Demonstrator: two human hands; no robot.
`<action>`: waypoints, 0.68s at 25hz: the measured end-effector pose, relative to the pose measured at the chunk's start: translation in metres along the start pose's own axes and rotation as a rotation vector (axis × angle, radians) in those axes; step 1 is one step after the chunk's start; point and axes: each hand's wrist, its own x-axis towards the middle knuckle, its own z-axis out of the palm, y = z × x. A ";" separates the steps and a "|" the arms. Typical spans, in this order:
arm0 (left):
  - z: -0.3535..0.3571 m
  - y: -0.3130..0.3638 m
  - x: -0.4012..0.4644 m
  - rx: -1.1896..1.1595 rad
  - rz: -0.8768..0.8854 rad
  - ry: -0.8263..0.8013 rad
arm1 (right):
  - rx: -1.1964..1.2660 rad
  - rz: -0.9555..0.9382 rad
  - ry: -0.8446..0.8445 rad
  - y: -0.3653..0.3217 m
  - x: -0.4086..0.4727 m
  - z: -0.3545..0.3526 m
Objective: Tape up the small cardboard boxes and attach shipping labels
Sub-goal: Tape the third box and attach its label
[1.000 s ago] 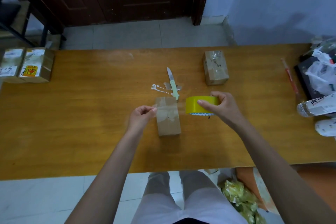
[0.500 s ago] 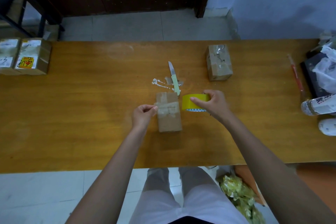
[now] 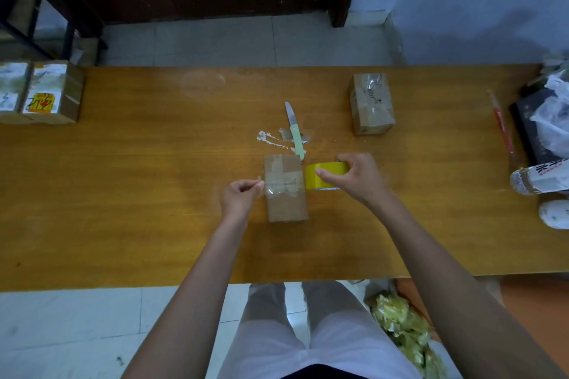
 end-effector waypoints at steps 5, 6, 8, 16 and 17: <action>0.007 0.005 0.003 0.024 0.012 0.015 | 0.008 0.029 -0.018 0.001 0.005 -0.003; 0.009 0.005 0.003 0.036 0.013 0.021 | -0.001 0.035 -0.025 0.001 0.006 -0.003; 0.011 0.004 0.003 0.068 0.017 0.037 | -0.007 0.048 -0.039 0.002 0.007 0.000; 0.009 0.001 0.004 0.098 0.061 0.048 | -0.005 0.069 -0.027 -0.002 0.007 0.003; 0.007 0.001 0.003 0.099 0.068 0.062 | -0.016 0.056 -0.018 -0.002 0.006 0.002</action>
